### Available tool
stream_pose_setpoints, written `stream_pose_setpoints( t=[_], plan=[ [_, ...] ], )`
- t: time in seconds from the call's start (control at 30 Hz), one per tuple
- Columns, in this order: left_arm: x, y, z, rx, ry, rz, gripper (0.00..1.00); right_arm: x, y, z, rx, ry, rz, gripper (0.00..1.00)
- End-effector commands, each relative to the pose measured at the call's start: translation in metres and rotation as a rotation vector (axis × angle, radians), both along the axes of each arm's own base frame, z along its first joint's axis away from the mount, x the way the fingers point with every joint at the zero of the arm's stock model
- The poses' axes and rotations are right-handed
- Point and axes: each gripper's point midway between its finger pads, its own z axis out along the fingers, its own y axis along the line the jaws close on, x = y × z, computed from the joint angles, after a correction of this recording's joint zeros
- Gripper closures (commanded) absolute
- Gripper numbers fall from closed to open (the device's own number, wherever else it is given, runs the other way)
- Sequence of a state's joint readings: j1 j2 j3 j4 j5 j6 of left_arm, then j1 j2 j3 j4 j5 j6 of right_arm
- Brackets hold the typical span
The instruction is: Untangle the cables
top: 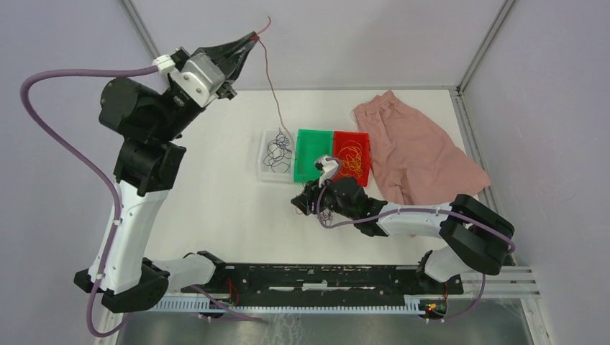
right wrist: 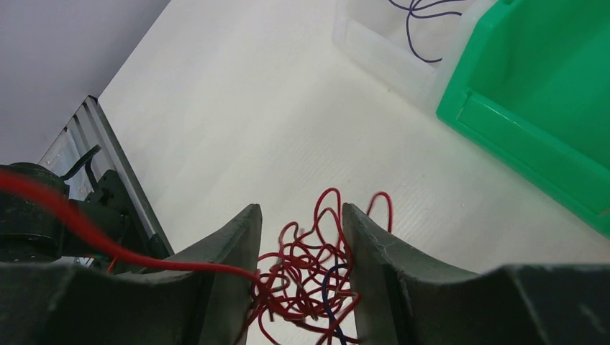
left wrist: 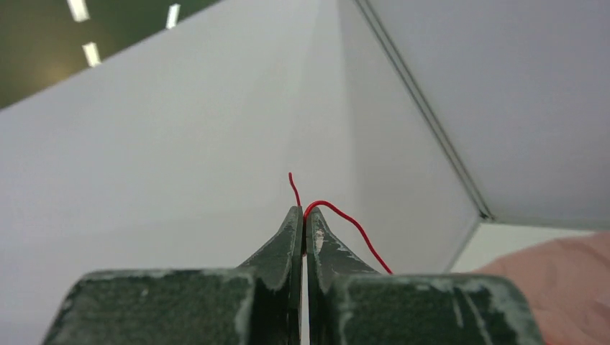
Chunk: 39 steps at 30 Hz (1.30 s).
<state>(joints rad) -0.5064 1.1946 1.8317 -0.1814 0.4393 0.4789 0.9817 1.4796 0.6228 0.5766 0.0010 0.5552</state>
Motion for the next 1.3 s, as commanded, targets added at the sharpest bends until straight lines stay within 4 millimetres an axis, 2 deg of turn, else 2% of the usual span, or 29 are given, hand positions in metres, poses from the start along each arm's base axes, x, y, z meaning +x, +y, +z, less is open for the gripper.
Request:
stream_pose_setpoints(
  t=[0.0,0.17,0.27,0.37,0.43,0.5,0.67,0.77,0.83,0.93,1.07,1.27],
  plan=[
    [-0.036,0.048,0.097,-0.289,-0.292,0.105,0.97,0.000,0.006,0.004,0.051,0.005,-0.016,0.48],
    [-0.054,0.090,0.146,-0.503,-0.490,0.230,0.97,-0.003,0.007,-0.005,0.040,0.021,-0.016,0.46],
    [-0.065,0.108,0.169,-0.585,-0.580,0.285,0.97,-0.005,0.007,-0.011,0.027,0.030,-0.015,0.44],
    [-0.075,0.116,0.186,-0.618,-0.646,0.300,0.97,-0.006,0.007,-0.014,0.020,0.033,-0.018,0.42],
    [-0.073,0.115,0.189,-0.620,-0.631,0.294,0.97,-0.006,0.006,-0.014,0.018,0.030,-0.021,0.40],
    [-0.063,0.104,0.180,-0.578,-0.557,0.262,0.97,-0.006,0.006,-0.004,0.029,0.010,-0.016,0.38],
    [-0.036,0.059,0.110,-0.391,-0.330,0.125,0.97,-0.009,0.008,0.043,0.051,-0.076,0.035,0.33],
    [-0.031,0.044,0.077,-0.342,-0.235,0.064,0.97,-0.013,0.008,0.072,0.063,-0.134,0.079,0.29],
    [-0.029,0.039,0.065,-0.323,-0.202,0.047,0.97,-0.016,0.010,0.085,0.063,-0.165,0.111,0.28],
    [-0.027,0.038,0.058,-0.315,-0.181,0.044,0.97,-0.019,0.013,0.103,0.077,-0.201,0.145,0.33],
    [-0.025,0.037,0.055,-0.304,-0.170,0.048,0.97,-0.019,0.018,0.110,0.086,-0.200,0.157,0.41],
    [-0.029,0.037,0.060,-0.293,-0.186,0.045,0.97,-0.015,0.030,0.107,0.081,-0.201,0.179,0.29]
  ],
)
